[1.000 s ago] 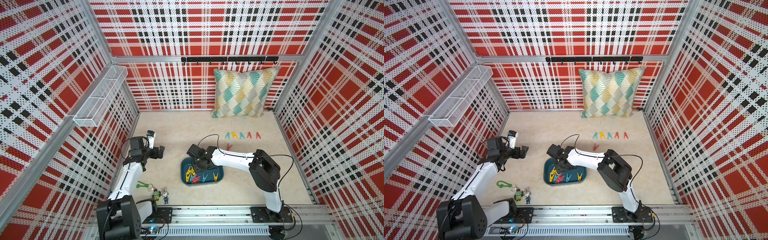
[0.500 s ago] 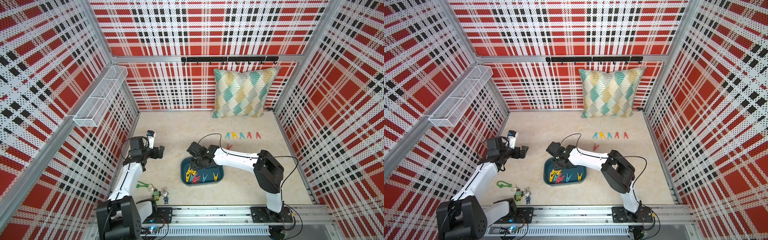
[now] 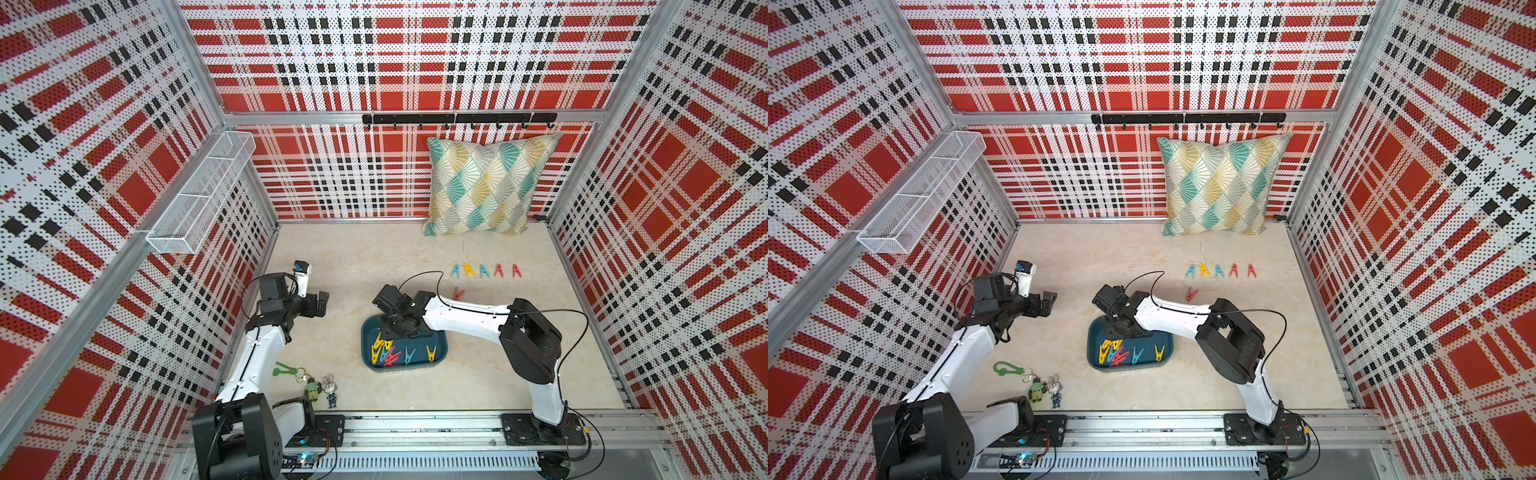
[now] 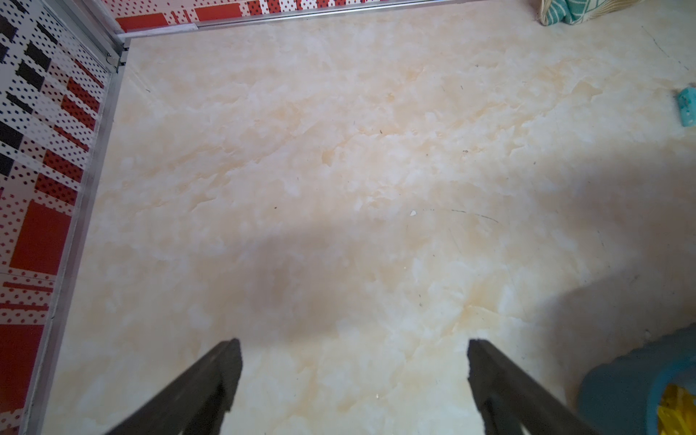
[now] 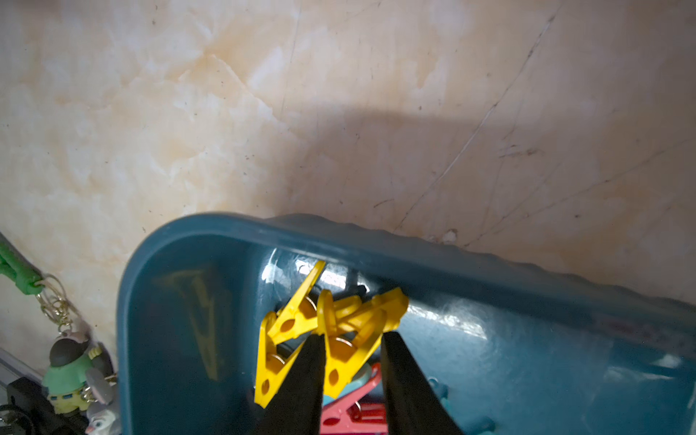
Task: Take the clothespins out of the storage box
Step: Pick up the clothespin from the storage box.
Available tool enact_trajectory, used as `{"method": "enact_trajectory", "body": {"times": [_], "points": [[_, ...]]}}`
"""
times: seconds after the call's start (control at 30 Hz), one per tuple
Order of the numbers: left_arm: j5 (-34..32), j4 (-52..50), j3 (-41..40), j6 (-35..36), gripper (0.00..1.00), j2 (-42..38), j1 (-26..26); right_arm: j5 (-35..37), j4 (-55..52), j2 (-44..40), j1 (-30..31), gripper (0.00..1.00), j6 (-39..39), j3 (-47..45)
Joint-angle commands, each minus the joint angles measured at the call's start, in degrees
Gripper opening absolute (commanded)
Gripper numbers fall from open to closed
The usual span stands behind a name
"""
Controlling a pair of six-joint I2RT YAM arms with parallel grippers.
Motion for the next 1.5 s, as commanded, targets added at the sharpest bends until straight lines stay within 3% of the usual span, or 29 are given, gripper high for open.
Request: {"method": "enact_trajectory", "body": {"times": [0.0, 0.43, 0.97, 1.47], "points": [[1.27, 0.08, 0.72, 0.34, 0.99, -1.2, 0.78, 0.04, 0.34, 1.34, -0.37, 0.32, 1.08, -0.11], [1.36, 0.07, 0.67, 0.34, 0.99, -1.38, 0.72, -0.38, -0.11, 3.39, -0.69, 0.35, 1.52, 0.24], [1.58, 0.08, 0.67, 0.25, 0.99, -1.69, 1.0, 1.25, -0.81, 1.19, -0.74, 0.11, 0.82, 0.62], [1.5, 0.07, 0.76, 0.24, 0.99, -1.56, 1.1, 4.08, -1.57, -5.07, -0.61, 0.02, -1.63, -0.79]]}}
